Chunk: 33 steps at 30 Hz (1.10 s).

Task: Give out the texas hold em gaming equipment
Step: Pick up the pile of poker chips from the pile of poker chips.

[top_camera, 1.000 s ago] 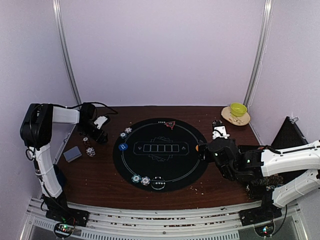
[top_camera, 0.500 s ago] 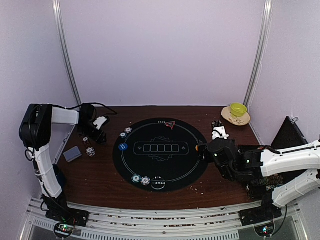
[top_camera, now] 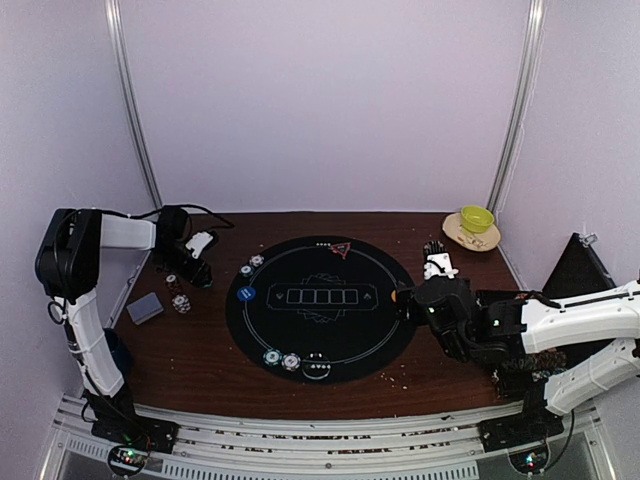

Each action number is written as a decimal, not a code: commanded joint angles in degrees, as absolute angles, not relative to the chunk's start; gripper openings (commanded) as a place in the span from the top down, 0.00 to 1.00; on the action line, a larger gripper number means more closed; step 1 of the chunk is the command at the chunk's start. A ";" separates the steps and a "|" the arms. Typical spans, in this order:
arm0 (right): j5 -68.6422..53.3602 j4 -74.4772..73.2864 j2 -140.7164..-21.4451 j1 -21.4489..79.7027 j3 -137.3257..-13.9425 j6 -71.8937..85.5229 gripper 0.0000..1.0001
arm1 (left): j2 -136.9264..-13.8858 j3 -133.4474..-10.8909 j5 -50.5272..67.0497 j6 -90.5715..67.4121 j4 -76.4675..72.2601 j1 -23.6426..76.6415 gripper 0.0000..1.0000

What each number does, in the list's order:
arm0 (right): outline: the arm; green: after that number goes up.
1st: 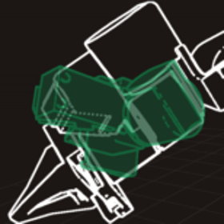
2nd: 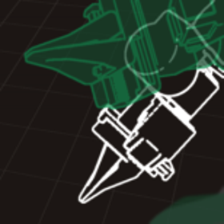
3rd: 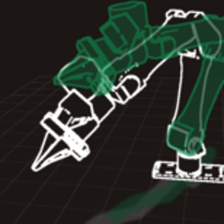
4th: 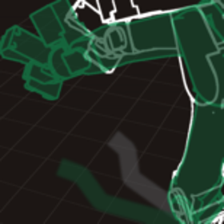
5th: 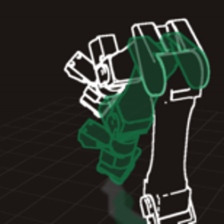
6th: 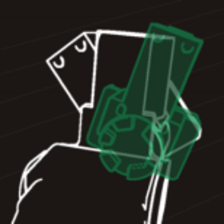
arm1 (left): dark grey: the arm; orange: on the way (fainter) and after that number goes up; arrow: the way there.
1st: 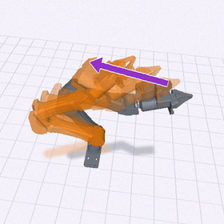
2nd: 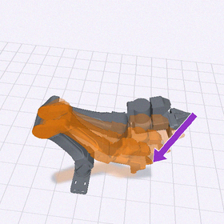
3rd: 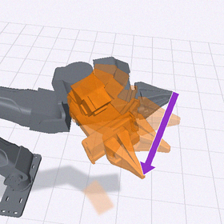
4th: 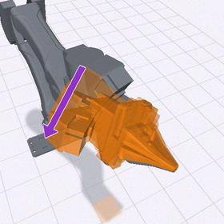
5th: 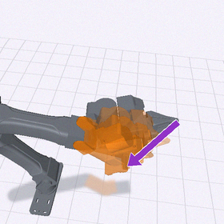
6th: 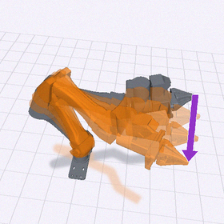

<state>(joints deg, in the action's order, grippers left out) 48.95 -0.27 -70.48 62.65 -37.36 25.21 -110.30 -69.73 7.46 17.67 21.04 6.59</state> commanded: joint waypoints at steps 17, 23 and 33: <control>50.53 -0.79 -71.10 63.12 -39.03 24.70 0.00 | -106.62 -68.32 6.34 19.03 19.39 7.25 0.62; 50.54 -0.79 -71.10 63.16 -39.10 24.64 0.00 | -104.53 -67.53 5.05 19.14 18.93 7.99 0.67; 51.42 -0.88 -71.07 63.13 -38.90 25.10 0.00 | -99.56 -64.45 4.98 21.40 19.02 15.05 0.67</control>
